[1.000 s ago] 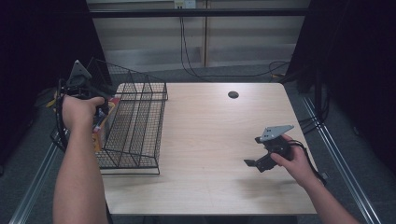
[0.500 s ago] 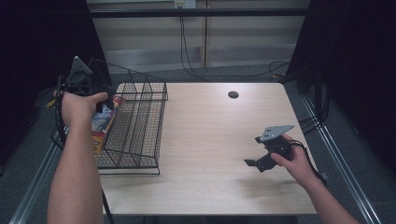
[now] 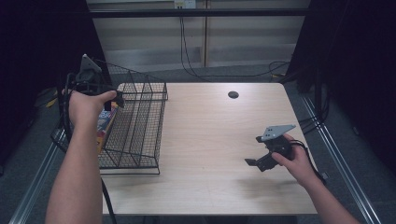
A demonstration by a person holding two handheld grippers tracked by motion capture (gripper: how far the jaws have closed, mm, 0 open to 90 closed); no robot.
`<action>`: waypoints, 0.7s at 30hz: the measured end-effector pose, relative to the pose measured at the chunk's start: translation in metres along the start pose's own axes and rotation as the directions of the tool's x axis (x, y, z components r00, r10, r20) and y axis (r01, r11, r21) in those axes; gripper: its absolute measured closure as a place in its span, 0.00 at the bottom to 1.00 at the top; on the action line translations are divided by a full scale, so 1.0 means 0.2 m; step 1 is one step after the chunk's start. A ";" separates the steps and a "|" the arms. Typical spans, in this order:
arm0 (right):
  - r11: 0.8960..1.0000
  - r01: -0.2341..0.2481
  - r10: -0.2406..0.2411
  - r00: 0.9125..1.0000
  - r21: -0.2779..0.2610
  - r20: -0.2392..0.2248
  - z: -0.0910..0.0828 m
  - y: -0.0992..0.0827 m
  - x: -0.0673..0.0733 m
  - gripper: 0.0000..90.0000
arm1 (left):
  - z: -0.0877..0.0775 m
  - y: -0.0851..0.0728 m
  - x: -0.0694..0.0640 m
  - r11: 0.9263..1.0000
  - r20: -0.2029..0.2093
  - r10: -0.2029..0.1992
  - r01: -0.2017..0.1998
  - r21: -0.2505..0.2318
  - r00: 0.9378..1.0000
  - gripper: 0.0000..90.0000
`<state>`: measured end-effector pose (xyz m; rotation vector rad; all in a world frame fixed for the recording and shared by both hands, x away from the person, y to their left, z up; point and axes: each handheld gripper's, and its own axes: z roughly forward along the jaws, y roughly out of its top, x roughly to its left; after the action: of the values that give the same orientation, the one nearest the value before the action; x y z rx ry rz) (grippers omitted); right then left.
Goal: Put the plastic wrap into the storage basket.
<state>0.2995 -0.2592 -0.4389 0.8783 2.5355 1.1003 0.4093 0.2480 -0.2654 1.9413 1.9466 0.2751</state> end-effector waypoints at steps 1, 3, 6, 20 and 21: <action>1.000 -0.001 0.001 1.000 0.001 0.004 0.00 0.00 0.00 0.02 | 0.00 0.00 -0.01 1.000 0.001 0.007 -0.007 -0.004 1.000 0.15; 1.000 0.000 0.000 1.000 -0.001 0.003 0.00 0.00 0.00 0.02 | 0.00 0.00 -0.01 1.000 0.012 0.017 -0.017 -0.003 1.000 0.15; 1.000 0.001 -0.001 1.000 0.000 -0.001 0.00 0.00 0.00 0.02 | 0.00 -0.01 -0.04 0.999 0.028 0.031 -0.031 -0.009 0.999 0.15; 1.000 0.005 -0.005 1.000 -0.001 -0.004 0.00 0.00 0.00 0.02 | 0.02 -0.01 -0.18 0.995 0.084 0.103 -0.102 -0.020 0.991 0.11; 1.000 0.001 -0.001 1.000 -0.002 -0.006 0.00 0.00 0.00 0.02 | 0.03 -0.01 -0.18 0.994 0.090 0.106 -0.105 -0.019 0.990 0.11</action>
<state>0.3004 -0.2590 -0.4390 0.8741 2.5394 1.1065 0.4083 0.2107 -0.2663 2.0150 1.7834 0.2248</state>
